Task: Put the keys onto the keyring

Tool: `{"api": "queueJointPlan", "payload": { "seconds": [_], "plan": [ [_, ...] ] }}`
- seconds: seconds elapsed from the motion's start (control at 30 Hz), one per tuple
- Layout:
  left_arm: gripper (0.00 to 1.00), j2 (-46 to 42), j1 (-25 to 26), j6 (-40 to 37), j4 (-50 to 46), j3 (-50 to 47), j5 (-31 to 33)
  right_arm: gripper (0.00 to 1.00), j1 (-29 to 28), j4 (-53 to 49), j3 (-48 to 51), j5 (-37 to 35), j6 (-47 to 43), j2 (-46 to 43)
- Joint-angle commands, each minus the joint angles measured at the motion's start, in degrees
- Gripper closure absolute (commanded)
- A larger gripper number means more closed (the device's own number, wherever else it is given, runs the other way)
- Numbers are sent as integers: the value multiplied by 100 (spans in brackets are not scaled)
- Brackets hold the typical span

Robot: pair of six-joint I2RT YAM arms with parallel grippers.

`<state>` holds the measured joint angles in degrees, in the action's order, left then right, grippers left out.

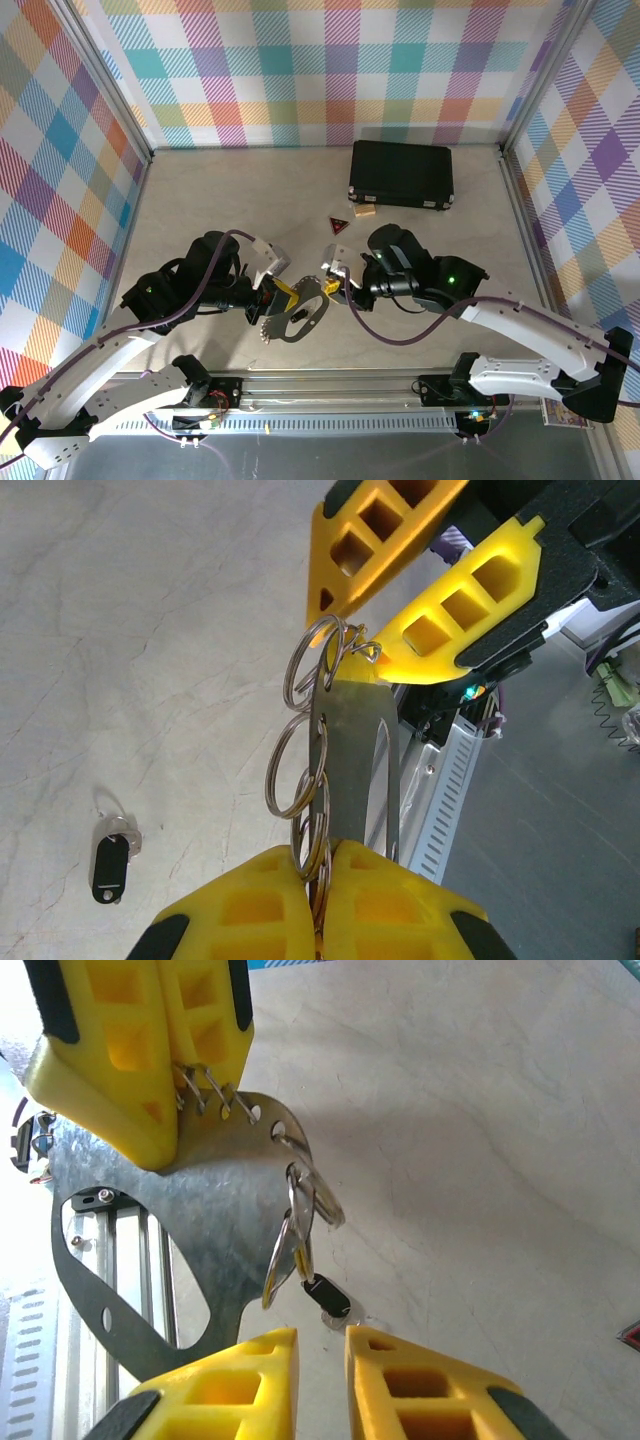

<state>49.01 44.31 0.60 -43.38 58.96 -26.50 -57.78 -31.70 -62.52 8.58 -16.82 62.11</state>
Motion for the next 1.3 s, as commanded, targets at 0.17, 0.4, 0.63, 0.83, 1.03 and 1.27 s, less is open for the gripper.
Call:
{"api": "queueJointPlan", "payload": {
  "seconds": [0.17, 0.4, 0.63, 0.83, 1.03, 1.27],
  "plan": [
    [100, -88, -48, 65, 160, 18, -189, 80, -49, 240, 47, 431, 55, -263],
    [100, -99, -44, 74, 167, -7, -154, 77, -46, 261, 65, 557, 134, -342],
    [100, -97, -48, 104, 218, -16, -179, 76, -42, 374, 73, 549, 205, -210],
    [100, -94, -46, 105, 215, -33, -198, 73, -49, 451, 30, 504, 249, -66],
    [100, -114, -49, 98, 210, -42, -189, 82, -47, 484, 38, 445, 234, -70],
    [100, -133, -52, 99, 194, -42, -211, 97, -51, 403, 4, 214, 155, -28]
  ]
}}
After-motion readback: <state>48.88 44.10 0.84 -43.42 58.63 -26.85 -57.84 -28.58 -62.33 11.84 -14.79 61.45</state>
